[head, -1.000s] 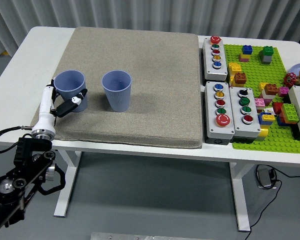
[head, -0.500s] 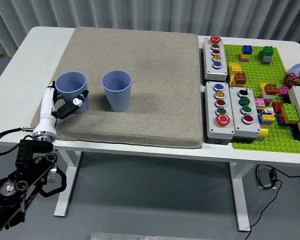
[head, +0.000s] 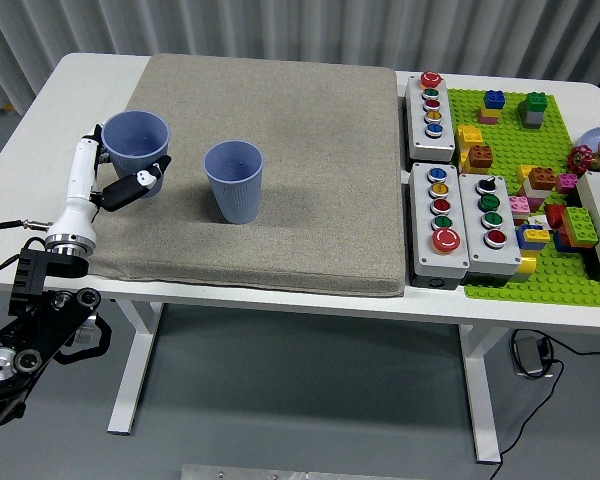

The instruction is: Pick cup pour cup place

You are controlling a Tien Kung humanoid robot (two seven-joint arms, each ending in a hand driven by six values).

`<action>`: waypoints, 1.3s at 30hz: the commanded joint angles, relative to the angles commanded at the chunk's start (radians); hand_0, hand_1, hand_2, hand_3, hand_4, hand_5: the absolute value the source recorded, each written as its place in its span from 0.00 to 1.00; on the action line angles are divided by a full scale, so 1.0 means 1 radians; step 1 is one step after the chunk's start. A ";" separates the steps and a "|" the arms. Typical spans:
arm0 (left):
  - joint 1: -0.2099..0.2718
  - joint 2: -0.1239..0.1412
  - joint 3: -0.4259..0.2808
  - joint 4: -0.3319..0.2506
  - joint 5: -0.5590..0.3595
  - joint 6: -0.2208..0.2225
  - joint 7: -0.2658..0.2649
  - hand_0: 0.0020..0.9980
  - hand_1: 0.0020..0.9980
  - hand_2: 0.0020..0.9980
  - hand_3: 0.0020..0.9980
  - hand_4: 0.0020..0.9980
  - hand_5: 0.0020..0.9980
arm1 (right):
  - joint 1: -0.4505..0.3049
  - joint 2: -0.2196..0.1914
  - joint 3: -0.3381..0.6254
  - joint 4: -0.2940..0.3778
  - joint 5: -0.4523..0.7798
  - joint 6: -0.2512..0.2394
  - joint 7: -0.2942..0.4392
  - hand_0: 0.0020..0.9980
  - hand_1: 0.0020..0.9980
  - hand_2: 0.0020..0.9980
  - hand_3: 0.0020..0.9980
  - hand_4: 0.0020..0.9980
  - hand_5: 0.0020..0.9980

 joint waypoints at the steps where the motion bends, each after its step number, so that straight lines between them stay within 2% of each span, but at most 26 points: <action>1: -0.006 0.006 -0.002 -0.006 0.036 -0.005 0.017 0.50 0.52 0.60 0.58 0.75 0.19 | -0.001 0.000 0.000 0.000 0.001 0.000 0.001 0.68 0.60 0.56 0.58 0.00 0.05; 4: -0.023 0.023 -0.011 -0.035 0.145 -0.029 0.072 0.50 0.53 0.59 0.58 0.74 0.19 | -0.001 0.000 -0.001 0.000 0.006 -0.002 0.002 0.67 0.60 0.56 0.58 0.00 0.05; 8: -0.047 0.042 -0.008 -0.074 0.274 -0.055 0.116 0.50 0.53 0.59 0.58 0.74 0.19 | 0.000 -0.001 -0.001 0.000 0.008 -0.003 0.002 0.67 0.60 0.56 0.58 0.00 0.05; 10: -0.054 0.046 -0.006 -0.084 0.313 -0.059 0.124 0.49 0.53 0.58 0.58 0.72 0.16 | 0.002 -0.001 -0.002 -0.001 0.010 -0.003 0.003 0.67 0.60 0.56 0.58 0.00 0.05; 17: -0.076 0.060 -0.004 -0.123 0.439 -0.074 0.147 0.49 0.53 0.58 0.58 0.72 0.15 | 0.006 -0.003 -0.006 -0.001 0.019 -0.005 0.005 0.67 0.60 0.56 0.58 0.00 0.05; 22: -0.077 0.066 -0.009 -0.141 0.578 -0.097 0.171 0.49 0.53 0.58 0.58 0.72 0.15 | 0.007 -0.003 -0.006 -0.001 0.018 -0.005 0.005 0.67 0.60 0.56 0.58 0.00 0.05; 27: -0.074 0.070 -0.004 -0.150 0.626 -0.116 0.185 0.49 0.53 0.58 0.58 0.72 0.15 | 0.007 -0.003 -0.005 -0.001 0.019 -0.005 0.005 0.67 0.60 0.56 0.58 0.00 0.04; 32: -0.079 0.090 0.022 -0.162 0.677 -0.127 0.194 0.49 0.53 0.58 0.58 0.72 0.15 | 0.008 -0.004 -0.003 -0.001 0.017 -0.004 0.005 0.67 0.60 0.56 0.58 0.00 0.04; 39: -0.102 0.118 0.062 -0.173 0.686 -0.130 0.198 0.49 0.53 0.58 0.58 0.72 0.15 | 0.010 -0.004 -0.005 -0.002 0.023 -0.006 0.006 0.67 0.60 0.56 0.58 0.00 0.04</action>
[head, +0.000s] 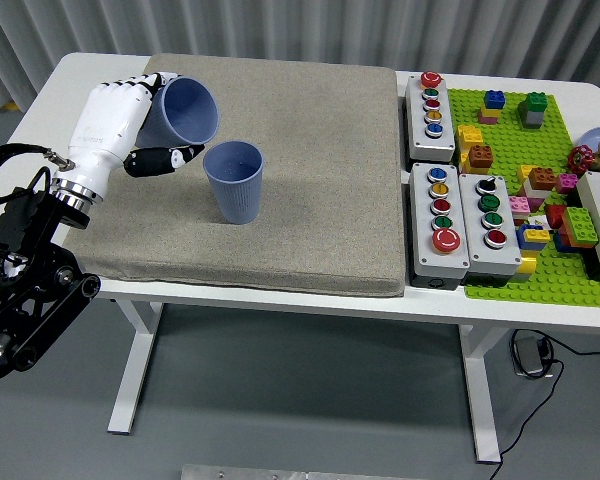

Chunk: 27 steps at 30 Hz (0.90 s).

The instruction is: Pick cup pour cup place

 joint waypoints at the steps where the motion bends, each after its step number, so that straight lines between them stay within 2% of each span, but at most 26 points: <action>1: -0.004 0.003 0.005 -0.001 -0.001 0.000 0.000 0.49 0.53 0.58 0.58 0.72 0.15 | 0.000 0.000 0.000 0.000 0.000 0.000 0.000 0.67 0.60 0.56 0.58 0.00 0.04; 10: -0.046 0.039 0.058 -0.020 0.038 -0.011 0.009 0.48 0.52 0.57 0.58 0.73 0.15 | 0.000 -0.001 -0.002 0.000 0.005 -0.002 -0.001 0.67 0.60 0.56 0.58 0.00 0.04; 27: -0.073 0.060 0.105 0.004 0.097 -0.013 0.017 0.47 0.53 0.56 0.58 0.73 0.16 | 0.001 0.000 -0.002 0.001 0.007 -0.003 -0.002 0.67 0.60 0.56 0.58 0.00 0.04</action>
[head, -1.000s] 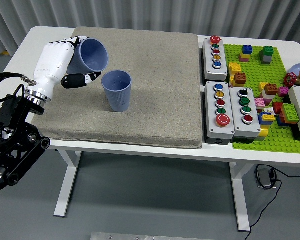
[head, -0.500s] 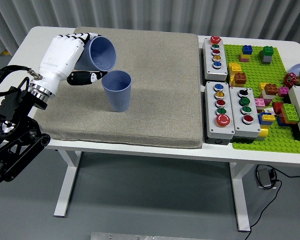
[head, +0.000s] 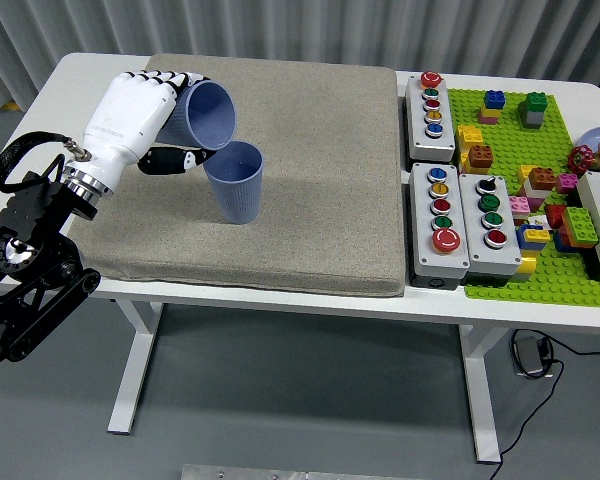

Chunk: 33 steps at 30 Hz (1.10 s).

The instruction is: Pick cup pour cup place

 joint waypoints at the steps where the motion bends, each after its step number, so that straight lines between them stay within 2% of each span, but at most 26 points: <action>1: -0.002 0.002 0.003 0.001 0.002 0.000 0.001 0.47 0.53 0.56 0.58 0.73 0.16 | -0.001 0.000 0.000 0.000 0.000 0.000 0.000 0.67 0.60 0.56 0.58 0.00 0.04; 10: -0.015 0.012 0.028 0.011 0.026 -0.008 0.020 0.48 0.52 0.56 0.58 0.73 0.17 | -0.005 0.000 -0.001 0.000 0.001 -0.001 -0.001 0.67 0.60 0.56 0.58 0.00 0.04; 16: -0.028 0.019 0.047 0.010 0.043 -0.019 0.076 0.48 0.52 0.56 0.58 0.73 0.17 | -0.004 0.000 -0.002 0.001 0.002 -0.001 -0.002 0.67 0.60 0.56 0.58 0.00 0.04; 18: -0.033 0.022 0.052 0.013 0.043 -0.030 0.074 0.49 0.53 0.57 0.58 0.73 0.17 | -0.003 0.000 -0.003 0.000 0.002 -0.001 -0.002 0.67 0.60 0.56 0.58 0.00 0.04; 33: -0.053 0.043 0.087 0.016 0.043 -0.030 0.076 0.49 0.53 0.57 0.58 0.73 0.17 | 0.000 -0.002 -0.001 0.000 0.005 0.000 0.000 0.67 0.60 0.56 0.58 0.00 0.05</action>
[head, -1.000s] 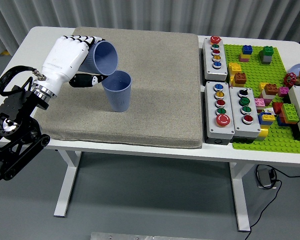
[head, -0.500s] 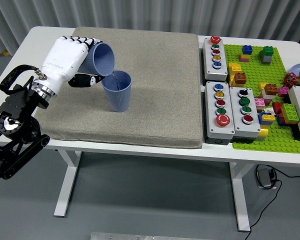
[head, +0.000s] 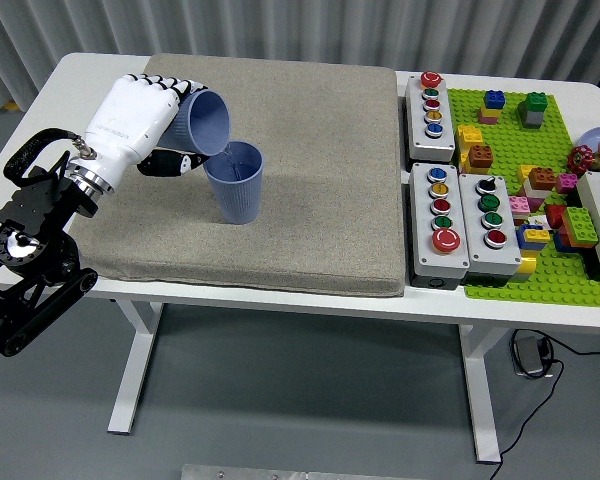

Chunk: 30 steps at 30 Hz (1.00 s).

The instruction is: Pick cup pour cup place

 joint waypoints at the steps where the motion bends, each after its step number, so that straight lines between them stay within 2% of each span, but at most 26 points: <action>1: -0.004 0.003 0.005 0.000 0.000 0.001 0.001 0.49 0.53 0.57 0.58 0.73 0.17 | 0.001 0.000 0.000 0.000 0.000 0.000 0.000 0.67 0.60 0.56 0.58 0.00 0.05; 9: -0.026 0.027 0.024 0.001 0.000 0.001 0.003 0.49 0.53 0.57 0.58 0.73 0.18 | 0.005 -0.002 -0.004 0.000 0.007 -0.001 0.000 0.67 0.60 0.56 0.58 0.00 0.05; 30: -0.062 0.053 0.077 0.001 0.000 0.006 0.033 0.49 0.53 0.57 0.57 0.72 0.17 | 0.006 -0.004 -0.010 -0.001 0.019 -0.003 0.003 0.67 0.60 0.56 0.58 0.00 0.05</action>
